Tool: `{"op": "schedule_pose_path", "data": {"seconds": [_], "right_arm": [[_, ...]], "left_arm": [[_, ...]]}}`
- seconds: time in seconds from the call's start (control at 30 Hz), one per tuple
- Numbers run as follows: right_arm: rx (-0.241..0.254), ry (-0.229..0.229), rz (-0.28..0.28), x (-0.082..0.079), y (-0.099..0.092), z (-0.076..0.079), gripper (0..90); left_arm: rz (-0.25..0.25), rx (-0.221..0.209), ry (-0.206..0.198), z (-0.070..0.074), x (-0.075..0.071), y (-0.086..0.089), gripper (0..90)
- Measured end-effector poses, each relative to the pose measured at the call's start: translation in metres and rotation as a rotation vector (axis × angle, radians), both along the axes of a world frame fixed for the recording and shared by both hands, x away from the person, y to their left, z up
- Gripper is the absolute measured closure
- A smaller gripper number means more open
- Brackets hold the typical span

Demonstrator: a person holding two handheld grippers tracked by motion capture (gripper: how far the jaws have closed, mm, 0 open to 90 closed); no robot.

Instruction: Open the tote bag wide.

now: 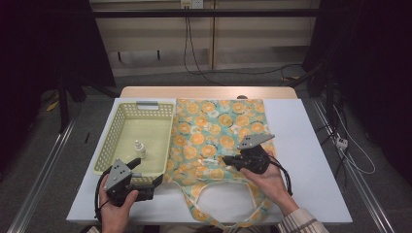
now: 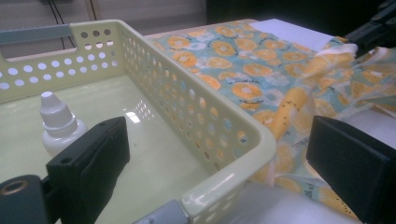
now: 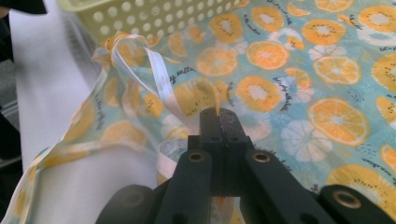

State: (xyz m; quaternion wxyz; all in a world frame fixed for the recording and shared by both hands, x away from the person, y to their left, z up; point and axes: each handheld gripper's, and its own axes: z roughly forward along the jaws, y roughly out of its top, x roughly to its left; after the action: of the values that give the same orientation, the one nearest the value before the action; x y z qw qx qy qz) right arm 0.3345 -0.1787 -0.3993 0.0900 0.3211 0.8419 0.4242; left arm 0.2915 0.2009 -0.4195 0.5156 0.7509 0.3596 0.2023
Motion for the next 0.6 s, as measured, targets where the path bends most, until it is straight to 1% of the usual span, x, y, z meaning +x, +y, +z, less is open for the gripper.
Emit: {"op": "schedule_pose_path", "data": {"seconds": [0.03, 0.1, 0.2, 0.23, 0.27, 0.3, 0.33, 0.37, 0.4, 0.47, 0.5, 0.53, 0.57, 0.6], "right_arm": [[0.000, 0.000, 0.000, 0.000, 0.000, 0.000, 90.0], [0.003, 0.001, -0.003, 0.006, 0.001, 0.001, 90.0], [-0.002, -0.010, -0.004, 0.014, 0.002, 0.002, 90.0], [0.001, -0.013, -0.014, 0.020, 0.002, 0.001, 90.0], [0.001, -0.013, -0.014, 0.020, 0.002, 0.001, 90.0], [0.003, -0.013, -0.021, 0.023, 0.002, -0.001, 90.0], [0.004, -0.006, -0.028, 0.029, 0.001, -0.005, 90.0], [0.004, -0.006, -0.028, 0.029, 0.001, -0.005, 90.0], [-0.009, -0.002, -0.035, 0.033, 0.002, -0.007, 90.0], [-0.004, -0.003, -0.039, 0.036, 0.001, -0.007, 90.0], [-0.002, -0.010, -0.040, 0.040, 0.001, -0.005, 90.0], [-0.002, -0.010, -0.040, 0.040, 0.001, -0.005, 90.0], [-0.008, -0.014, -0.041, 0.043, 0.001, -0.005, 90.0], [-0.016, -0.010, -0.050, 0.049, 0.001, -0.005, 90.0]], "left_arm": [[0.000, 0.000, -0.002, 0.000, 0.000, 0.000, 5.7], [0.002, 0.000, 0.000, 0.000, 0.000, 0.000, 5.8], [0.003, -0.001, -0.005, 0.000, 0.000, 0.001, 5.8], [0.002, 0.000, -0.006, 0.000, 0.000, 0.001, 5.8], [0.000, 0.005, -0.006, 0.000, 0.000, 0.001, 5.8], [0.003, 0.000, -0.001, 0.000, 0.000, 0.001, 5.8], [0.002, 0.002, -0.002, 0.000, 0.000, 0.001, 5.8], [0.001, 0.002, -0.003, 0.000, 0.000, 0.001, 5.8], [0.000, 0.003, -0.004, 0.000, 0.000, 0.001, 5.7], [0.001, 0.005, -0.005, 0.000, 0.000, 0.001, 5.8], [0.003, 0.000, -0.005, 0.000, 0.000, 0.001, 5.8], [0.003, 0.000, -0.004, 0.000, 0.000, 0.001, 5.8], [0.002, -0.001, -0.002, 0.000, 0.000, 0.001, 5.8], [0.001, -0.001, -0.002, 0.000, 0.000, 0.001, 5.8]]}}
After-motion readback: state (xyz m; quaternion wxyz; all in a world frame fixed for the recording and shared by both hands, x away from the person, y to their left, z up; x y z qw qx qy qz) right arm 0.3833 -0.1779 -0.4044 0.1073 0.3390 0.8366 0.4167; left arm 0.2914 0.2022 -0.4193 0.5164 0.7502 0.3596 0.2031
